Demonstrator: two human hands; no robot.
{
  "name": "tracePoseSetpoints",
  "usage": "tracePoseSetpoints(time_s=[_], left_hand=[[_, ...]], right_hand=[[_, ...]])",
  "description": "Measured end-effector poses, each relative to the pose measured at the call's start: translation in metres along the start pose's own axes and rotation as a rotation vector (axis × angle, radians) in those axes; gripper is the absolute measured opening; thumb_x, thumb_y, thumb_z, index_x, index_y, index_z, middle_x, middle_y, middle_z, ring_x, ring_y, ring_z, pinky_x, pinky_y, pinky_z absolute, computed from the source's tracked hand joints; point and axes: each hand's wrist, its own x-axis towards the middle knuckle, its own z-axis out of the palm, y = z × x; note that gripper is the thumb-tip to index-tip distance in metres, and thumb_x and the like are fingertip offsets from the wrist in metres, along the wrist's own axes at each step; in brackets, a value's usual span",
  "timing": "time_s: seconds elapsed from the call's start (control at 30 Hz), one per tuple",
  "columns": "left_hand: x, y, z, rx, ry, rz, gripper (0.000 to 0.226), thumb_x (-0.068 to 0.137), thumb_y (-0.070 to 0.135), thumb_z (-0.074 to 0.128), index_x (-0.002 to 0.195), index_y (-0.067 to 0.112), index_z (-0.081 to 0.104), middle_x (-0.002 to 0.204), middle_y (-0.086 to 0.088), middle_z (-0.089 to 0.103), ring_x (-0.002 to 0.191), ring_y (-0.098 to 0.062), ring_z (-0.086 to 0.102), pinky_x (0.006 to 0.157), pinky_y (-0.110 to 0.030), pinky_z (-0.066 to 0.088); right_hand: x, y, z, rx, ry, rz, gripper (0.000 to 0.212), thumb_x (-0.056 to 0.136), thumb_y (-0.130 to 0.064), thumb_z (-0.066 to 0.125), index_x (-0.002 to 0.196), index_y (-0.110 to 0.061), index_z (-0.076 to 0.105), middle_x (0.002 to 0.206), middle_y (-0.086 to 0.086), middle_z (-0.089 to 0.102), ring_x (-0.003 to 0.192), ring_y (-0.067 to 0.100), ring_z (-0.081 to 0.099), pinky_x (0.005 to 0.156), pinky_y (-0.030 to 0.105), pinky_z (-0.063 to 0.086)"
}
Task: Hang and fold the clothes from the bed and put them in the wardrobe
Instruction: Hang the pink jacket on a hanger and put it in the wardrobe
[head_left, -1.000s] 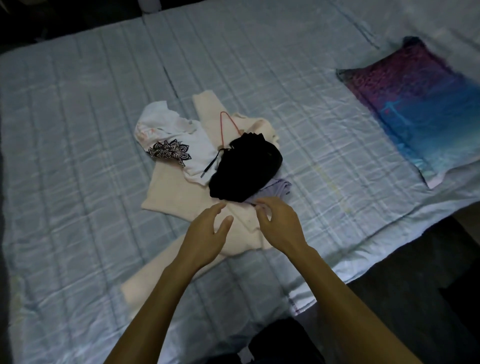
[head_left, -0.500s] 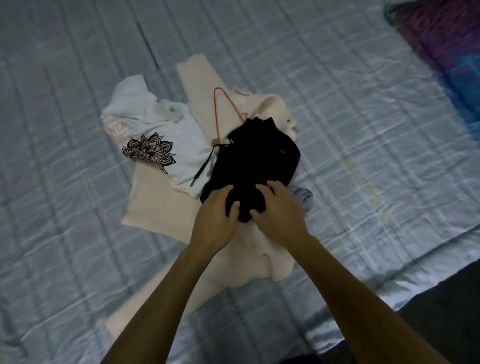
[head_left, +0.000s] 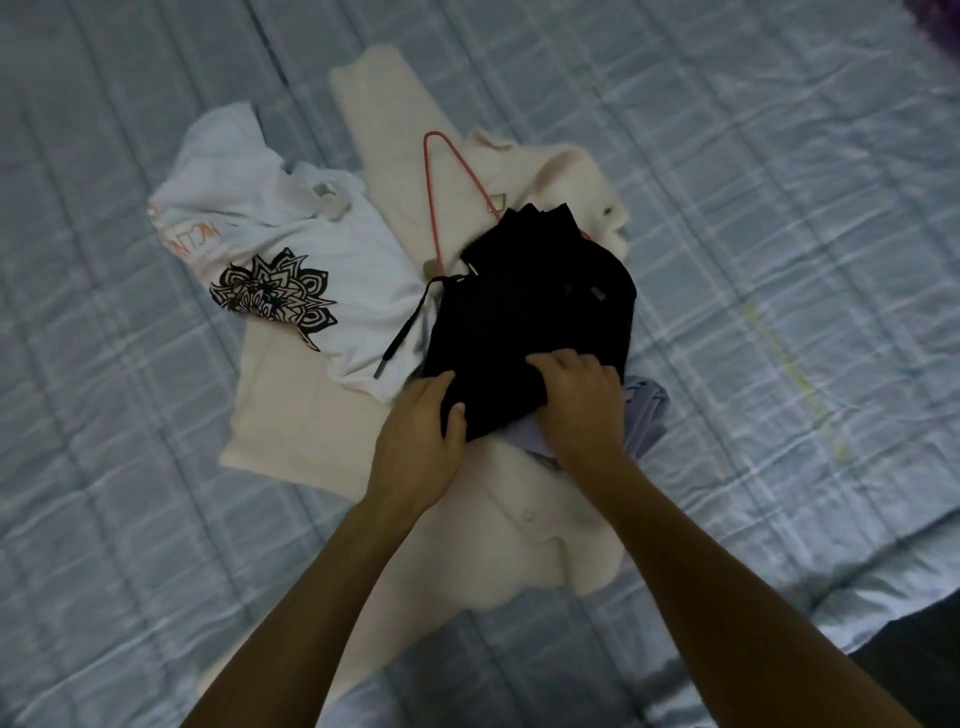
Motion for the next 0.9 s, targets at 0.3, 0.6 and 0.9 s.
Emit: tracePoseSetpoints(time_s=[0.3,0.6,0.9], left_hand=[[0.012,0.027,-0.003,0.0,-0.021,0.054,0.043,0.093,0.025,0.046,0.133,0.008,0.051,0.129,-0.011,0.056,0.119,-0.027,0.051,0.099,-0.032,0.038],[0.013,0.038,0.021,0.085,-0.18,0.081,0.039,0.094,0.018,0.051,0.13,0.005,0.05,0.119,-0.017,0.058,0.106,-0.033,0.055,0.089,-0.038,0.043],[0.057,0.035,0.03,0.13,-0.221,0.088,0.041,0.095,0.021,0.048,0.133,0.008,0.048,0.122,-0.015,0.057,0.109,-0.03,0.055,0.092,-0.038,0.043]], right_hand=[[-0.004,0.085,-0.092,0.053,0.31,0.198,0.054,0.059,0.003,0.059,0.11,-0.013,0.066,0.111,0.015,0.063,0.083,0.039,0.063,0.07,0.042,0.049],[-0.026,0.107,-0.084,-0.154,-0.223,0.326,0.067,0.074,-0.017,0.067,0.137,-0.018,0.045,0.135,0.019,0.045,0.128,0.041,0.036,0.102,0.055,0.031],[0.013,0.036,-0.046,0.102,-0.065,0.13,0.05,0.075,-0.022,0.036,0.117,-0.012,0.061,0.113,0.009,0.061,0.112,0.032,0.052,0.095,0.046,0.042]])
